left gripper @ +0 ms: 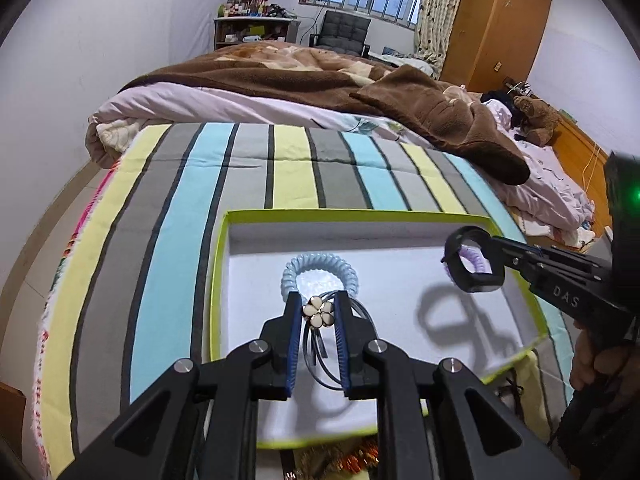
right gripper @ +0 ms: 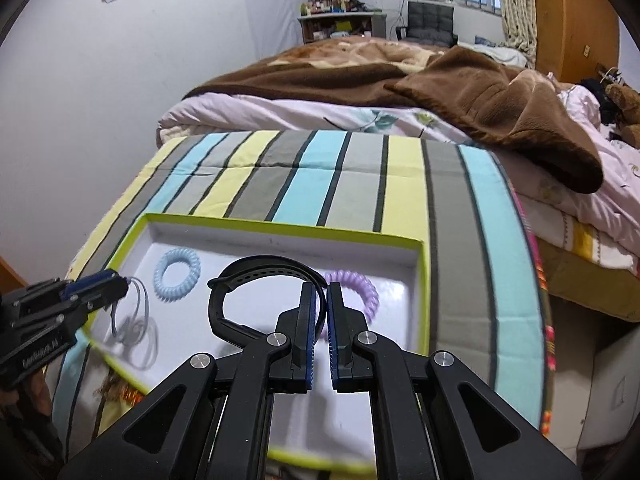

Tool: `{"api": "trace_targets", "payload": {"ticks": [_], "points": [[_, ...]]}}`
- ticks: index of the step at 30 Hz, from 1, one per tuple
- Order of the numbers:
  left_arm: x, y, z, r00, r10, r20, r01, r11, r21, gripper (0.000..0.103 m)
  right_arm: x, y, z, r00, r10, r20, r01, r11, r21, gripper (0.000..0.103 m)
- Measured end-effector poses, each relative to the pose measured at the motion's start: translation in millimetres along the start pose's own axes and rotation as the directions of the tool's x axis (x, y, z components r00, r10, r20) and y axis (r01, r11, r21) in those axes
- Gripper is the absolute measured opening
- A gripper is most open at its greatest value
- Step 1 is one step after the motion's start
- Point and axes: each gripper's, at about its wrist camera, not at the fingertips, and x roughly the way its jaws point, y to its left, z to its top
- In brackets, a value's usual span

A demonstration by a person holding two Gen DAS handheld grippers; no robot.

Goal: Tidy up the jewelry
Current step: 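Lower the flower clip and black band into the box and release both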

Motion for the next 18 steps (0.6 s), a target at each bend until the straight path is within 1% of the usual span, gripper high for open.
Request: {"api": "trace_targets", "payload": {"ticks": [6, 9, 12, 18], "points": [[14.4, 7.5, -1.0, 1.0, 0.015, -0.026, -0.016, 1.0, -0.017, 0.017, 30.9, 4.5, 11.2, 0.999, 0.005, -0.045, -0.005, 1.0, 0.001, 0.005], [18.7, 9.4, -2.5, 0.999, 0.026, -0.04, -0.027, 0.999, -0.022, 0.017, 39.6, 6.0, 12.8, 0.998, 0.004, -0.058, -0.003, 1.0, 0.001, 0.005], [22.3, 9.4, -3.5, 0.997, 0.054, -0.048, -0.055, 0.998, -0.013, 0.017, 43.2, 6.8, 13.9, 0.998, 0.007, -0.062, -0.007, 1.0, 0.0, 0.005], [22.6, 12.4, -3.5, 0.998, 0.038, -0.052, -0.039, 0.999, -0.026, 0.017, 47.3, 10.8, 16.6, 0.997, 0.007, -0.073, -0.008, 1.0, -0.013, 0.006]]}}
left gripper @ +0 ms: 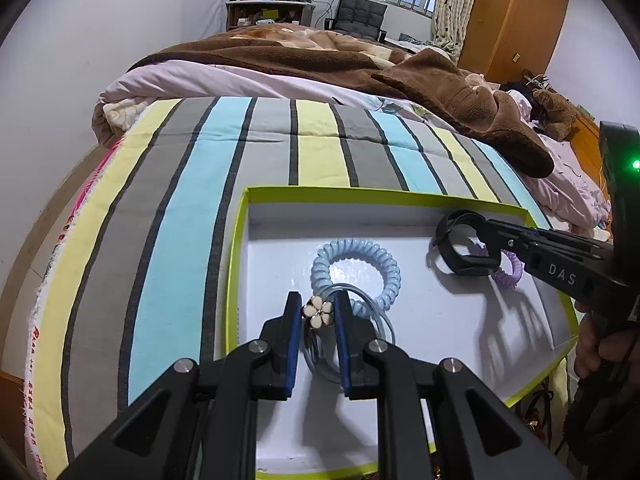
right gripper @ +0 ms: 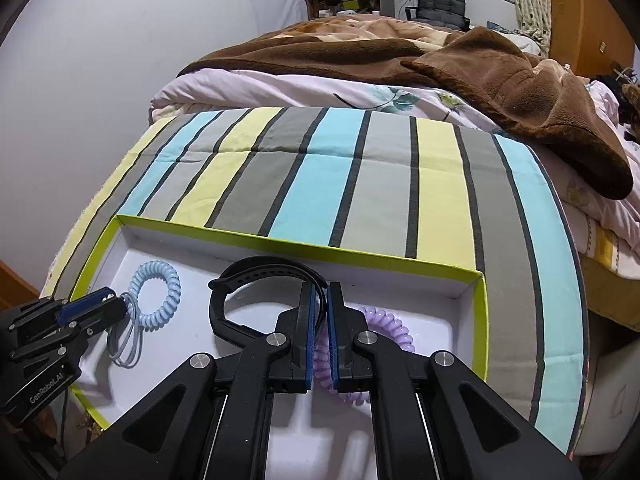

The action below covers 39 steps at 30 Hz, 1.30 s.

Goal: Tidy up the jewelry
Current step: 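Lower the flower clip and black band into the box and release both, then move both tools back to the remaining jewelry and grasp the dark beaded bracelet with right tool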

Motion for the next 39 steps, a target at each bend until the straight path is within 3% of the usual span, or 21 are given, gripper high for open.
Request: {"api": "trace_targets", "payload": {"ticks": [15, 19, 22, 39], "points": [[-1.8, -0.3, 1.7, 1.0, -0.029, 0.006, 0.029, 1.0, -0.01, 0.032, 4.5, -0.7, 0.2, 1.0, 0.009, -0.014, -0.009, 1.0, 0.012, 0.007], [-5.7, -1.3, 1.8, 0.999, -0.045, 0.017, 0.045, 0.999, -0.01, 0.038, -0.6, -1.8, 0.0, 1.0, 0.023, 0.002, -0.023, 1.0, 0.009, 0.018], [-9.6, -2.6, 1.7, 0.998, -0.054, 0.023, 0.054, 0.999, -0.004, 0.039, -5.3, 0.1, -0.4, 0.999, 0.03, 0.012, -0.03, 1.0, 0.006, 0.019], [-83.8, -3.5, -28.2, 0.988, -0.052, 0.144, 0.048, 0.998, 0.034, 0.046, -84.5, 6.4, -35.6, 0.984, 0.078, 0.157, -0.077, 0.997, -0.011, 0.02]]}}
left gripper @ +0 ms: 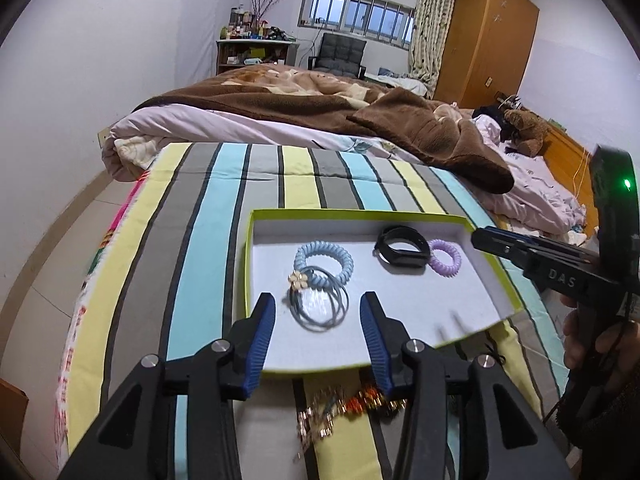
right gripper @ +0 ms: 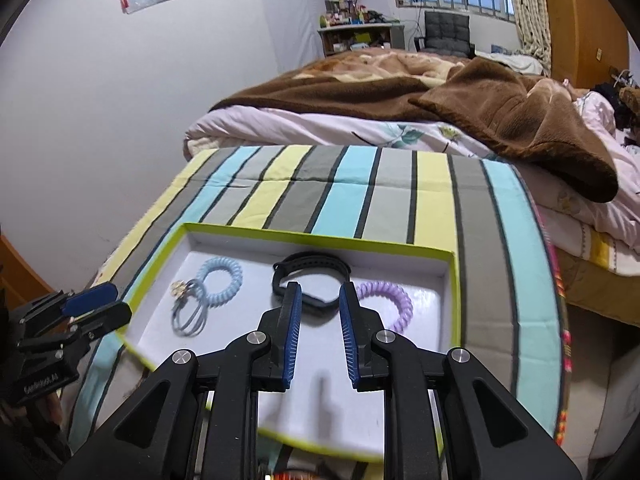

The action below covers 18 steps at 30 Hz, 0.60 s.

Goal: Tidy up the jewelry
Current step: 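Move both tools back to the remaining jewelry and grasp the dark beaded bracelet with right tool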

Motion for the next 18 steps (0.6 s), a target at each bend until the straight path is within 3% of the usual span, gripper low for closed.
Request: {"api": "trace_targets", "payload": {"ticks": [13, 15, 17, 18], "points": [[-28.9, 4.7, -43.7, 1.0, -0.003, 0.01, 0.003, 0.999, -0.04, 0.048, -54.8, 0.2, -63.7, 0.997, 0.065, 0.038, -0.066, 0.997, 0.031, 0.024], [-30.0, 7.2, -48.6, 1.0, -0.001, 0.008, 0.001, 0.998, -0.057, 0.048, -57.6, 3.5, -73.5, 0.995, 0.086, 0.04, -0.087, 0.996, 0.028, 0.032], [-31.8, 9.0, -53.5, 1.0, -0.003, 0.004, 0.004, 0.998, -0.069, 0.048, -56.6, 10.6, -80.3, 0.993, 0.112, 0.039, -0.112, 0.994, 0.009, 0.055], [-33.2, 10.0, -55.5, 1.0, -0.005, 0.006, 0.005, 0.997, -0.072, 0.048, -55.3, 15.2, -83.7, 0.992, 0.125, 0.034, -0.125, 0.992, -0.001, 0.056]]}}
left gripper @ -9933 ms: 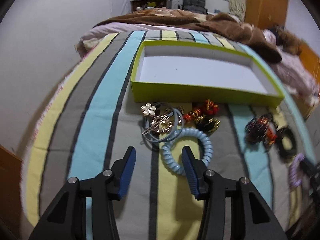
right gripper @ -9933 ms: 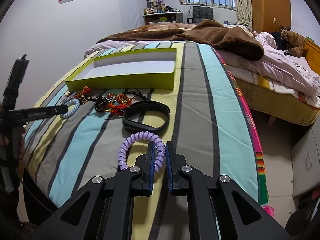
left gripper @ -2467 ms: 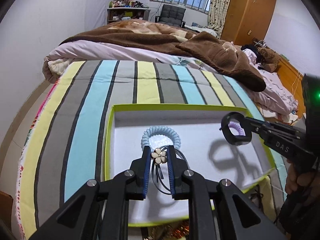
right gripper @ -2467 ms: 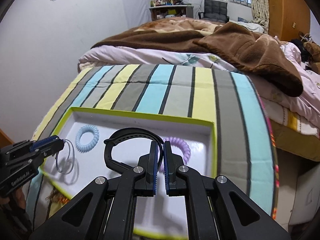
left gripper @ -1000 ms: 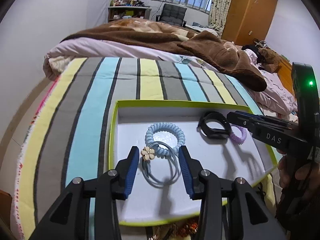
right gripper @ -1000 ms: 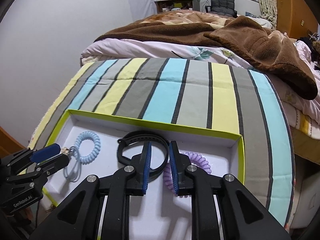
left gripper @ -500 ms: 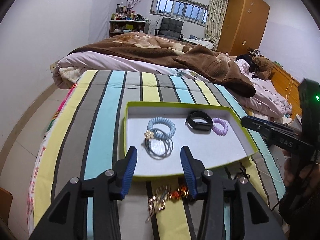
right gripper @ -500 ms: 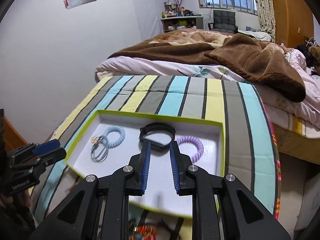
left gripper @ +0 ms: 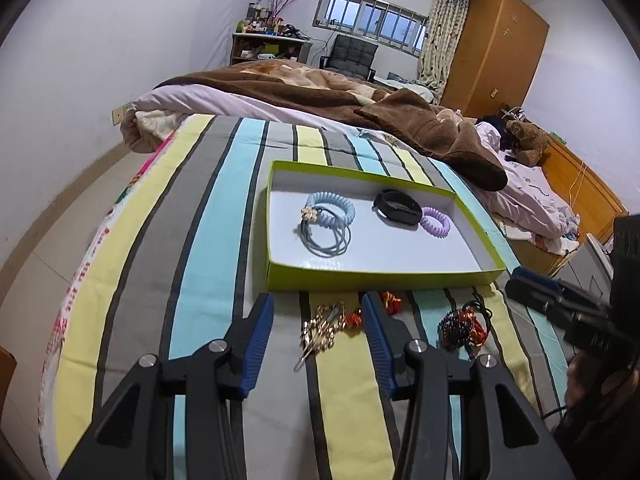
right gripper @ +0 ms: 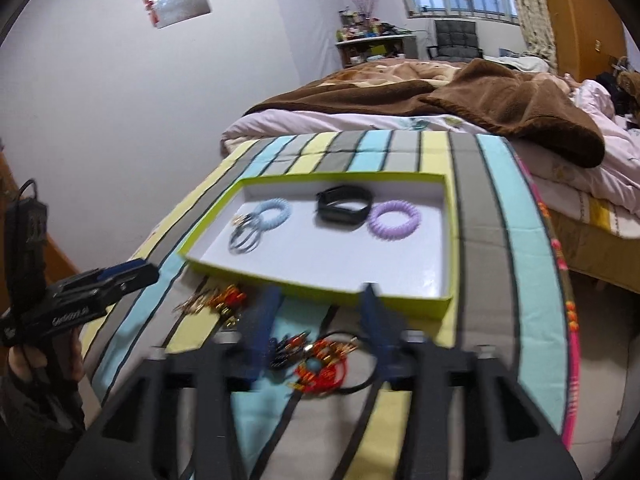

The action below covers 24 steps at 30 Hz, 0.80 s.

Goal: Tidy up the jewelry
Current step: 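Move both tools back to the remaining jewelry and grasp the dark beaded bracelet with right tool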

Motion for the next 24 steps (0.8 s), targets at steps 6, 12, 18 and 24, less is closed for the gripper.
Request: {"api": "trace_targets", "payload": {"ticks": [6, 12, 18, 24], "points": [[-5.8, 4.8, -8.7, 1.0, 0.003, -0.003, -0.003, 1.0, -0.006, 0.048, 13.3, 23.8, -17.2, 0.999, 0.028, -0.043, -0.031, 0.996, -0.081, 0.056], [-7.9, 11.9, -15.1, 1.0, 0.003, -0.007, -0.003, 1.0, -0.024, 0.048, 32.2, 41.4, -30.1, 0.995, -0.014, -0.095, -0.005, 0.981, -0.192, 0.056], [-7.0, 16.2, -19.3, 1.0, 0.007, -0.017, -0.008, 0.999, -0.033, 0.048, 43.2, 44.0, -31.5, 0.992, -0.048, -0.114, 0.021, 0.974, -0.224, 0.056], [-3.1, 16.2, -21.4, 1.0, 0.007, -0.027, -0.008, 0.999, -0.033, 0.048, 51.2, 44.7, -33.7, 0.988, -0.09, -0.125, 0.058, 0.969, -0.24, 0.039]]}}
